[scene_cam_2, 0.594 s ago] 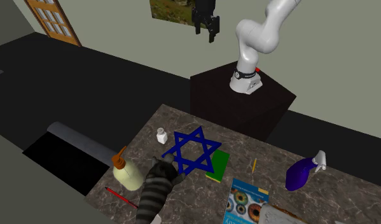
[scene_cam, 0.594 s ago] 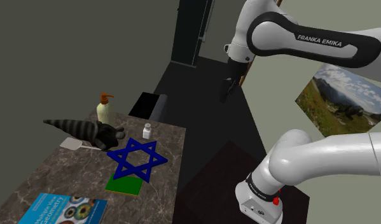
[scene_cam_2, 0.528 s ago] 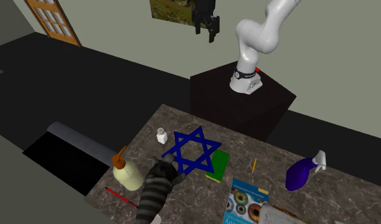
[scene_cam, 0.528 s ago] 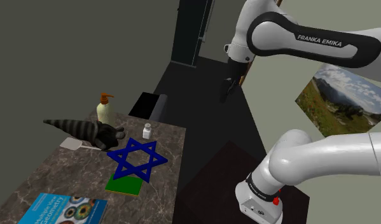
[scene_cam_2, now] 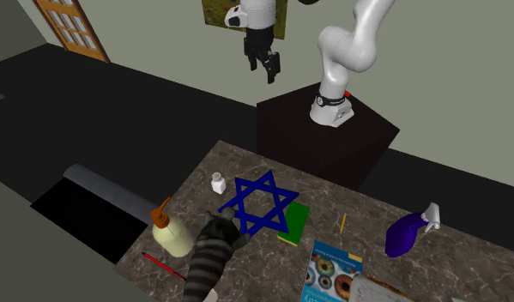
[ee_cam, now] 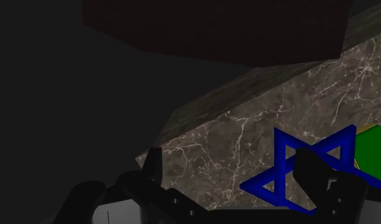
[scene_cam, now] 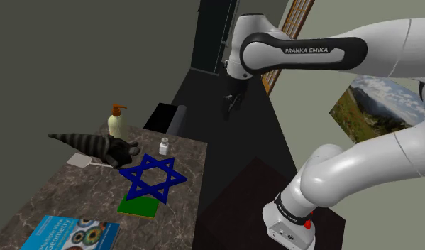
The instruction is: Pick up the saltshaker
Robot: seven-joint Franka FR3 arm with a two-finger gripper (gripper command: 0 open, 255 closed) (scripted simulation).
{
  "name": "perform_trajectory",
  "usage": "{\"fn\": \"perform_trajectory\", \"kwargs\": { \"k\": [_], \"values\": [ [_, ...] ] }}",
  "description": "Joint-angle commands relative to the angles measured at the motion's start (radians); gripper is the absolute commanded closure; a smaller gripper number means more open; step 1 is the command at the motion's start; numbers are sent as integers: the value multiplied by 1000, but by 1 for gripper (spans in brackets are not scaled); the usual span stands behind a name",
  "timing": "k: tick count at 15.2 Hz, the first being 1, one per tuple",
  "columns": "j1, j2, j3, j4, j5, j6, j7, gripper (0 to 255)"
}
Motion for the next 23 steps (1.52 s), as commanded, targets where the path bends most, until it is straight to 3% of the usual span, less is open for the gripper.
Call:
{"fn": "perform_trajectory", "kwargs": {
  "k": [1, 12, 23],
  "values": [
    [6, 89, 19, 36, 1, 43, 22, 0],
    [32, 539, 81, 266, -49, 199, 128, 0],
    [93, 1002, 86, 652, -128, 204, 211, 0]
  ]
}}
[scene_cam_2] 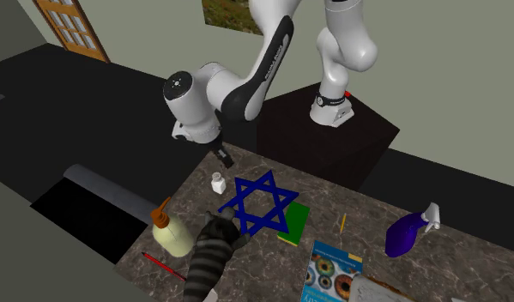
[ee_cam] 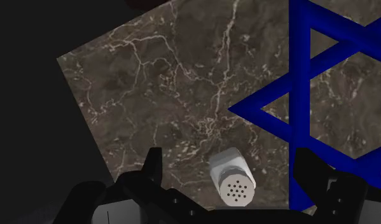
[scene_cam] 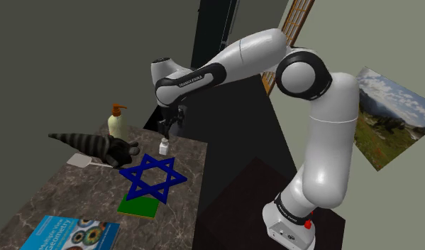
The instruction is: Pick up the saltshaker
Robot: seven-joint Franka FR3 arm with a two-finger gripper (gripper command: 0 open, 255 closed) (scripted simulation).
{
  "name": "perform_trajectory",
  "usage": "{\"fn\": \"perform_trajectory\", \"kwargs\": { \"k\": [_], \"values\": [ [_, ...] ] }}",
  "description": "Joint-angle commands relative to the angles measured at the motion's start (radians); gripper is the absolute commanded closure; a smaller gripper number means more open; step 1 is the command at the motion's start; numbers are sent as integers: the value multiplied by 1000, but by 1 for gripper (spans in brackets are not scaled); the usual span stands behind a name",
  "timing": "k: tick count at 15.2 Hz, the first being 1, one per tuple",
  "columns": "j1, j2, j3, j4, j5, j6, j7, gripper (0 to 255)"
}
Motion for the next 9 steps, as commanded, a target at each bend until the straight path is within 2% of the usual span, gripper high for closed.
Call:
{"fn": "perform_trajectory", "kwargs": {
  "k": [1, 6, 9],
  "values": [
    [14, 84, -2, 86, -11, -14, 10, 0],
    [52, 306, -13, 336, -31, -72, 22, 0],
    [53, 332, -15, 337, -34, -47, 25, 0]
  ]
}}
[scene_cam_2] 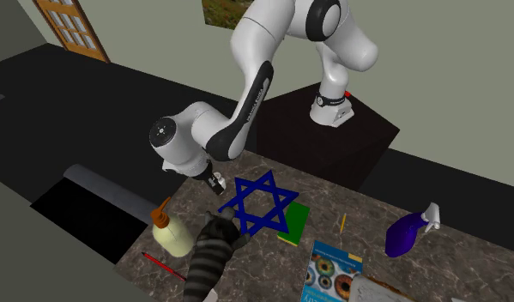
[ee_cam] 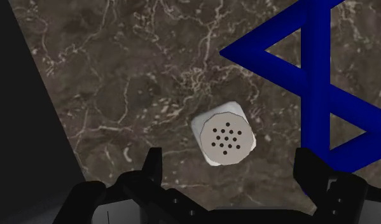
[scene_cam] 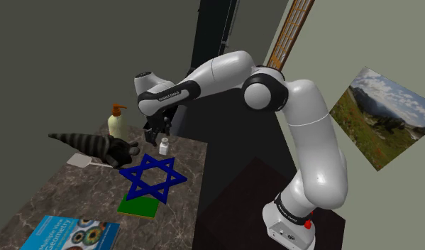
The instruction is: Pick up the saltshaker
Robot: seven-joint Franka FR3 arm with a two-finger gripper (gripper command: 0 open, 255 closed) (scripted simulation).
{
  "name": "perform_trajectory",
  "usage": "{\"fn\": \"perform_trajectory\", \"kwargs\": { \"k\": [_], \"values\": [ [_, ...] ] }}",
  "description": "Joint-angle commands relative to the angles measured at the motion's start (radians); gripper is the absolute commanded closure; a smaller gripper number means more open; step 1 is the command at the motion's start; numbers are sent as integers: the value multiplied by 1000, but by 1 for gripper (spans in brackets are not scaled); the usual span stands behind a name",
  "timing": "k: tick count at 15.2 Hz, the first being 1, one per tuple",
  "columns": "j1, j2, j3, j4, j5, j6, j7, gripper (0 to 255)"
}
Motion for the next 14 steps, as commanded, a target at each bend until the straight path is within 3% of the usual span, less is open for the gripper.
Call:
{"fn": "perform_trajectory", "kwargs": {
  "k": [1, 6, 7, 14],
  "values": [
    [2, 24, -2, 10, -2, 13, 2, 0],
    [4, 56, -5, 15, -6, 41, 5, 0],
    [4, 56, -5, 16, -6, 39, 5, 255],
    [4, 57, -5, 19, -6, 38, 5, 255]
  ]
}}
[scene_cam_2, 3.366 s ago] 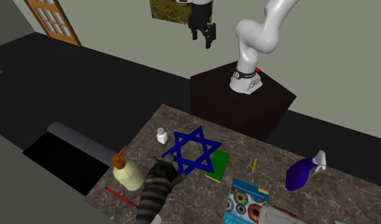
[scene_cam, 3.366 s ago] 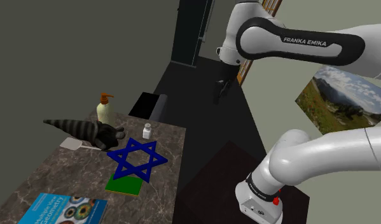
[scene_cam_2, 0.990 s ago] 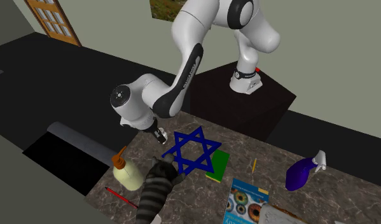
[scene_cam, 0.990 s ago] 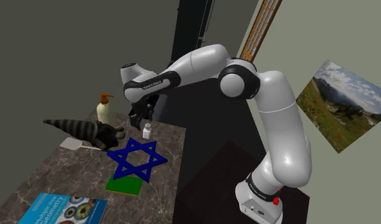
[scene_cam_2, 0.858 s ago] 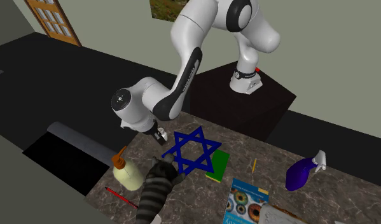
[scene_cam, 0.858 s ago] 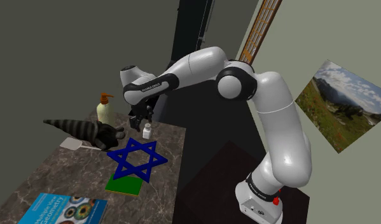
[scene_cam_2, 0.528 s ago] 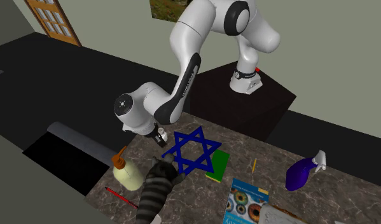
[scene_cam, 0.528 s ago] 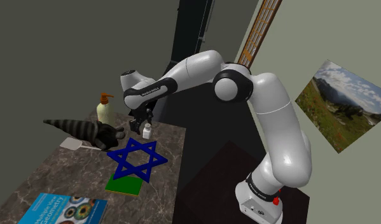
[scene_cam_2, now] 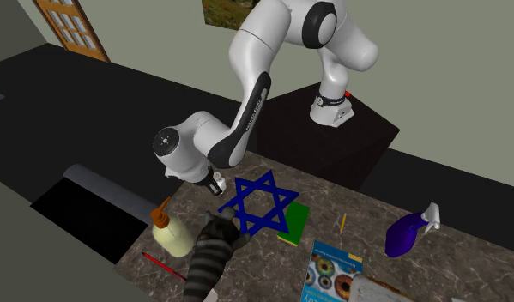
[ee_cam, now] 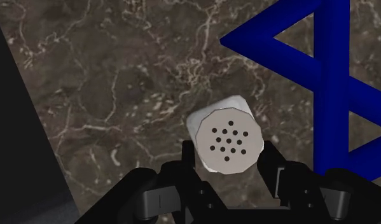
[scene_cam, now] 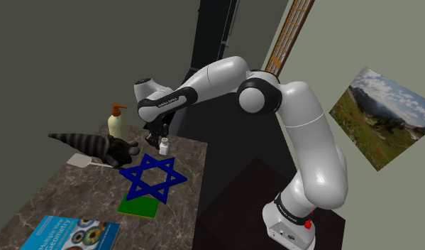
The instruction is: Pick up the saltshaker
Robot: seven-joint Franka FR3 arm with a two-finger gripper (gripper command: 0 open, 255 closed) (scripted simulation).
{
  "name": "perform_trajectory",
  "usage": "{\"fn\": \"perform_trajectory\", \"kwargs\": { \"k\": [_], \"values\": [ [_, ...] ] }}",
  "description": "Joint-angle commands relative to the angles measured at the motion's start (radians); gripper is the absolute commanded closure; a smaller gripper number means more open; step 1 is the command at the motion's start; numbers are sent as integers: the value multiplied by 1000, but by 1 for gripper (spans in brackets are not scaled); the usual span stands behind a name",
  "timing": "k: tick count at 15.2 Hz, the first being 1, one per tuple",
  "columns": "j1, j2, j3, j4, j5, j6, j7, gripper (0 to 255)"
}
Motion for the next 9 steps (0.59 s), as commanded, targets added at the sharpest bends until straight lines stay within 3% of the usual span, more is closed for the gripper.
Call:
{"fn": "perform_trajectory", "kwargs": {
  "k": [1, 9],
  "values": [
    [0, 0, -1, 0, 0, 0, 0, 255],
    [-4, -62, 5, -10, 7, -52, -6, 255]
  ]
}}
